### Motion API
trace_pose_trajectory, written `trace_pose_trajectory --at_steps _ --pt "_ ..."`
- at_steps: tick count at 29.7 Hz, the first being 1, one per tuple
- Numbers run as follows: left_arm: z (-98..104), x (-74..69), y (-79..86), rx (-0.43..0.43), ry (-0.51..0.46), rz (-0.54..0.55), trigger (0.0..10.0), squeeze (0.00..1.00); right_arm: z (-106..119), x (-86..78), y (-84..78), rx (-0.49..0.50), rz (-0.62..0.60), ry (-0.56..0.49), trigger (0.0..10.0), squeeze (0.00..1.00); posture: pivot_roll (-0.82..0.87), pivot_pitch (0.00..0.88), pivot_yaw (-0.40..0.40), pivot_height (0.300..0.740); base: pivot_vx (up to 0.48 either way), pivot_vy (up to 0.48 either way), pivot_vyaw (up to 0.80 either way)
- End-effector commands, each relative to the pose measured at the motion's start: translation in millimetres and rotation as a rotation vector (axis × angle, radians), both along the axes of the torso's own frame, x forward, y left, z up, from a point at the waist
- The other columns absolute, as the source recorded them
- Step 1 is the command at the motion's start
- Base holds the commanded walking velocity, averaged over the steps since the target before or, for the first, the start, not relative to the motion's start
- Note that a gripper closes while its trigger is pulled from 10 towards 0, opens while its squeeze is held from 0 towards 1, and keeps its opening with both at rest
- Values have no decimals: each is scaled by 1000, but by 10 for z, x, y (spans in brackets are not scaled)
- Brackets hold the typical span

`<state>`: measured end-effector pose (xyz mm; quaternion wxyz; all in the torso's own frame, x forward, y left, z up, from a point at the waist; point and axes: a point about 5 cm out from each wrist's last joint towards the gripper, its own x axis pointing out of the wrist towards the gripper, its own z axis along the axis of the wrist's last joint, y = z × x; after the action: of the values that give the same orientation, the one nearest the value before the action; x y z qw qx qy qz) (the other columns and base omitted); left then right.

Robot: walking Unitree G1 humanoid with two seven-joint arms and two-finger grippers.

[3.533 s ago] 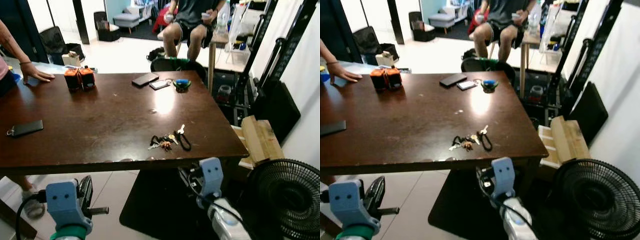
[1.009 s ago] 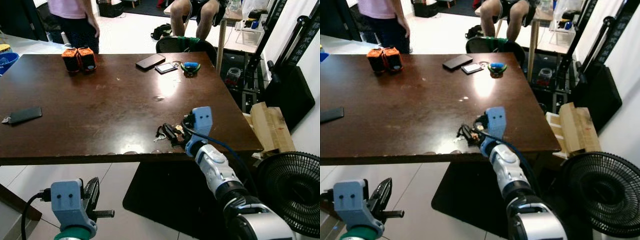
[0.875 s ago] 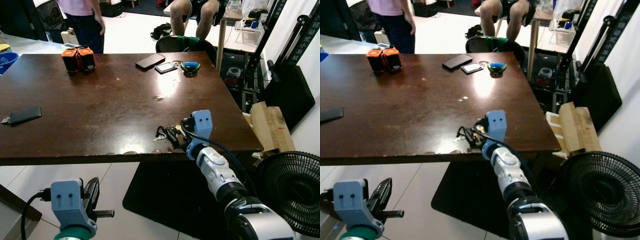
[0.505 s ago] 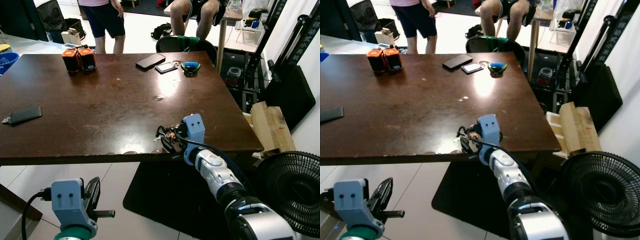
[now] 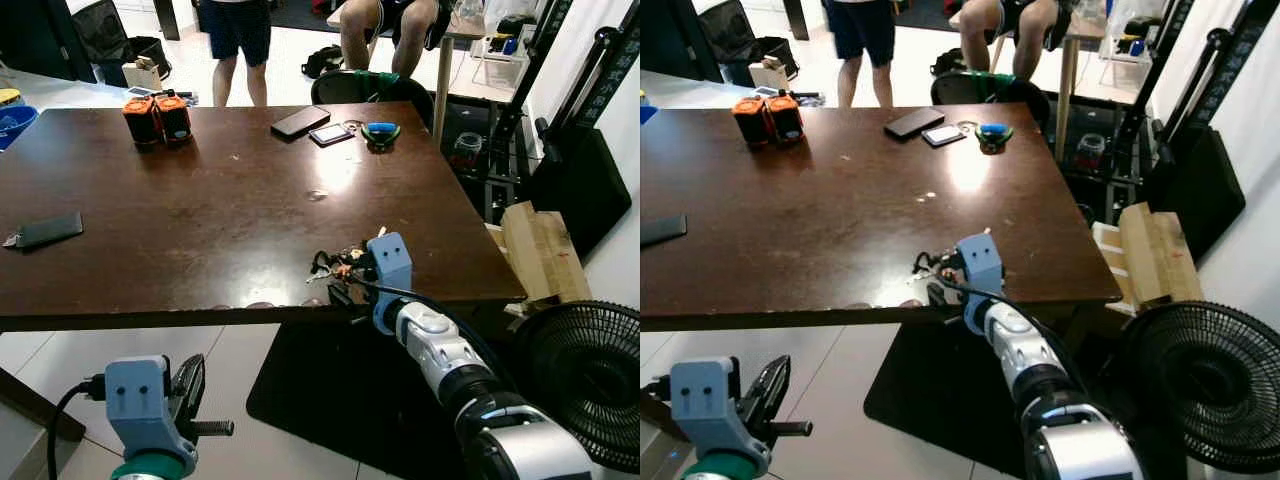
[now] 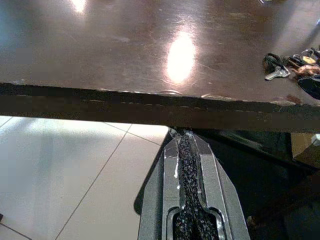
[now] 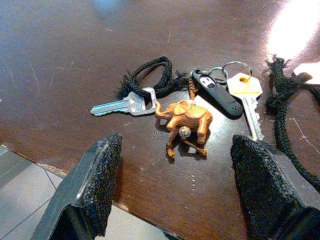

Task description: Hang keys on a hook

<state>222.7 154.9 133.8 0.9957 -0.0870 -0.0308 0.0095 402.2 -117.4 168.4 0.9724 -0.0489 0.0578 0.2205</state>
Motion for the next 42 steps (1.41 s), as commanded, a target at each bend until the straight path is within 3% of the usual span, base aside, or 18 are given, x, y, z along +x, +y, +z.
trace_pose_trajectory --at_steps 1,26,35,42 --pt "-41 -41 9 2 28 -7 10000 0 -138 -37 18 -18 0 62 10000 0 6 189 119 740 0 0 0" --pt "-33 -43 -21 -9 34 -41 10000 0 -123 -29 90 35 -17 69 10000 0 9 197 127 740 0 0 0" --pt "-29 -121 -37 -20 45 -45 10000 0 -83 -12 201 106 -44 84 10000 0 32 232 130 740 0 0 0" --pt "-33 -162 -37 -20 56 -48 10000 0 -98 -23 281 92 -25 94 10000 0 47 243 127 740 0 0 0"
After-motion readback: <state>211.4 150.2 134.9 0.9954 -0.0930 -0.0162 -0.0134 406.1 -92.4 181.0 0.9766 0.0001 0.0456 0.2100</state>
